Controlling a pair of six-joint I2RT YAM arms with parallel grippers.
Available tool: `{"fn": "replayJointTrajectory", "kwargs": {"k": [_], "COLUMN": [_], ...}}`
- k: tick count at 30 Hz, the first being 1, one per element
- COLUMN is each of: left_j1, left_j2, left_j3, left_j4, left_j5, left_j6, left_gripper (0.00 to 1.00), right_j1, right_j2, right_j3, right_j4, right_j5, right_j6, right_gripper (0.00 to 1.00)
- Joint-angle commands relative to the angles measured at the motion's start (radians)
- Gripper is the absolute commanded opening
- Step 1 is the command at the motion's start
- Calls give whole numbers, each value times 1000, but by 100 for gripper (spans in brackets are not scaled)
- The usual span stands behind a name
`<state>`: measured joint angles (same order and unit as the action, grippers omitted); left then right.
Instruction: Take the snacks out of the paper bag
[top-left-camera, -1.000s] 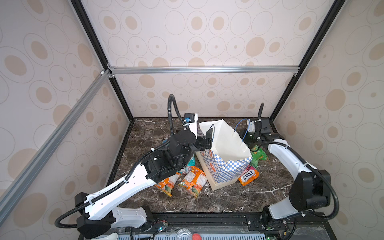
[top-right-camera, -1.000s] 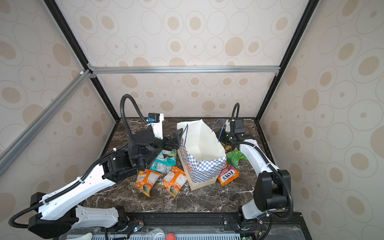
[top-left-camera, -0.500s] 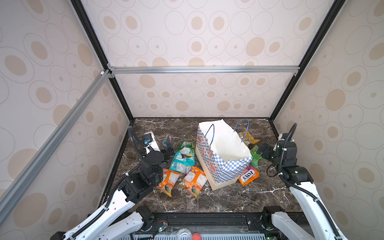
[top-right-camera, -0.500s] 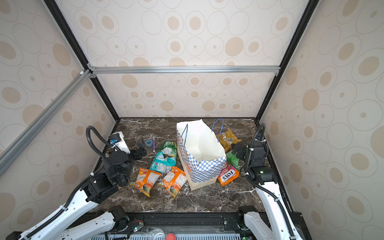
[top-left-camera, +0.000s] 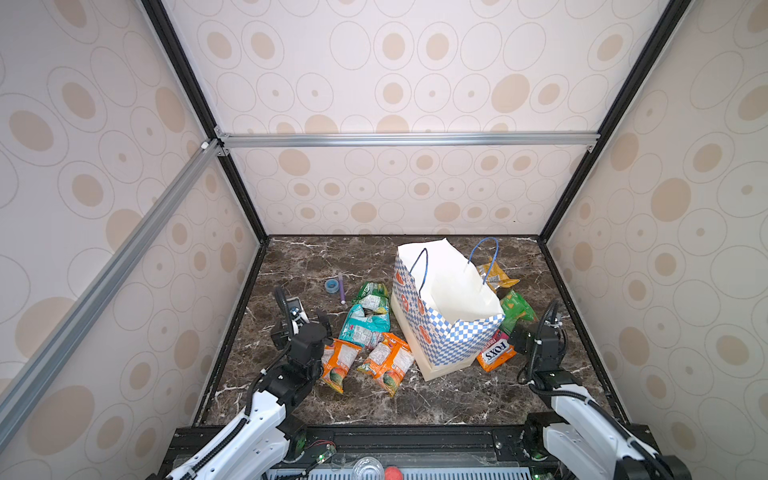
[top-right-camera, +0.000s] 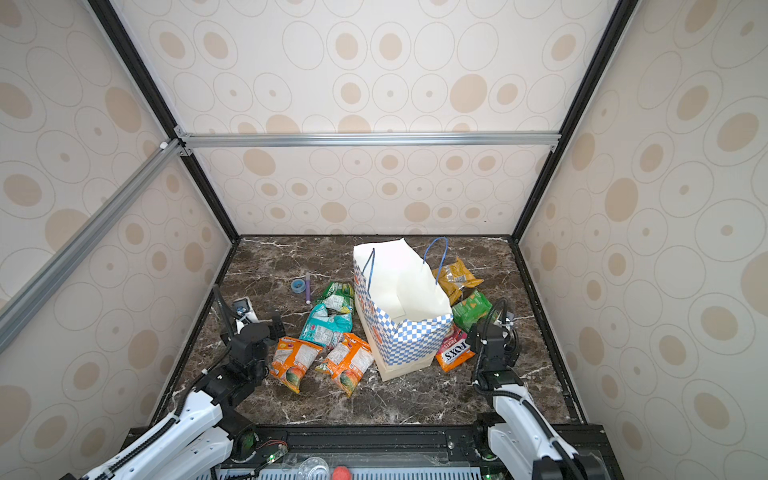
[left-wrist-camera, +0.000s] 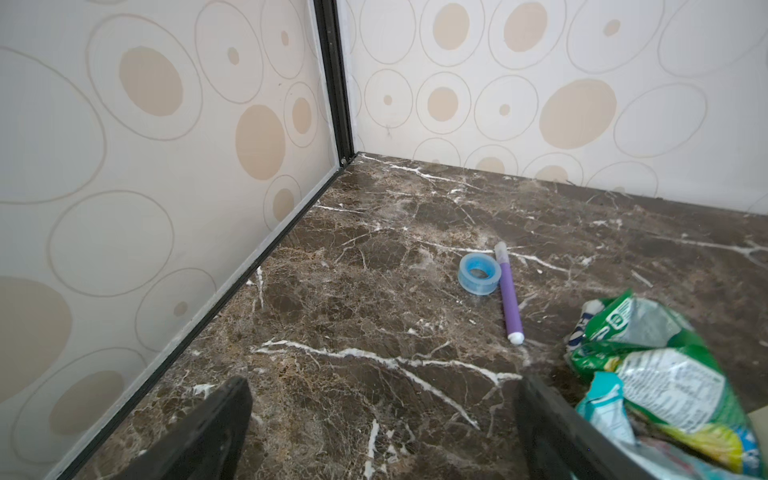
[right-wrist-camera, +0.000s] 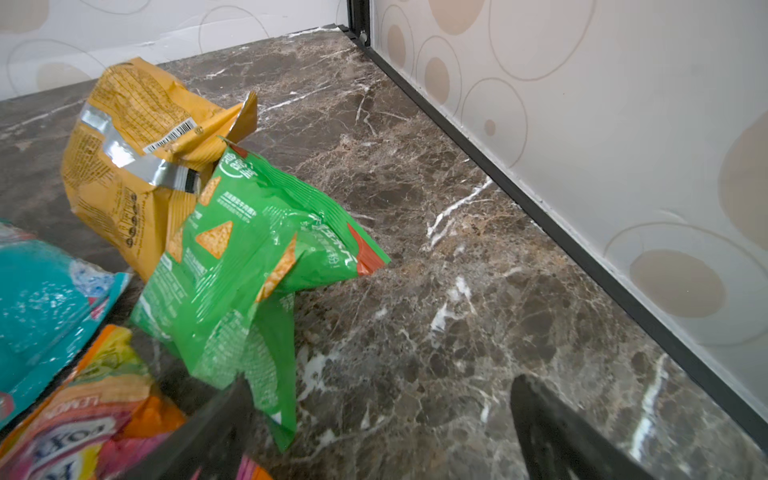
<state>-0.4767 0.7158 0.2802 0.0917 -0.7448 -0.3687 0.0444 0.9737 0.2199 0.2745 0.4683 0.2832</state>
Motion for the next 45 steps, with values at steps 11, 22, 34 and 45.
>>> {"fn": "replayJointTrajectory", "kwargs": {"k": [11,22,34,45], "left_j1": [189,363,429,426], "left_j2": [134,579,867,866], "left_j3": [-190,-192,-69,-62], "left_j4": [605,1217,1295,1279], "left_j5": [231,588,518,522], "left_j6": [335,387,333,339], "left_gripper": [98,98,98,98], "right_j1": [-16,-11,-6,-5], "right_j2": [568,562,560,561], "right_j3": [142,174,181,183], "right_j4": [647,575,557,556], "right_j5": [-333,-330,-328,-326], "right_j6": [-252,-255,-264,-264], "right_gripper": [100,100,100,100]}}
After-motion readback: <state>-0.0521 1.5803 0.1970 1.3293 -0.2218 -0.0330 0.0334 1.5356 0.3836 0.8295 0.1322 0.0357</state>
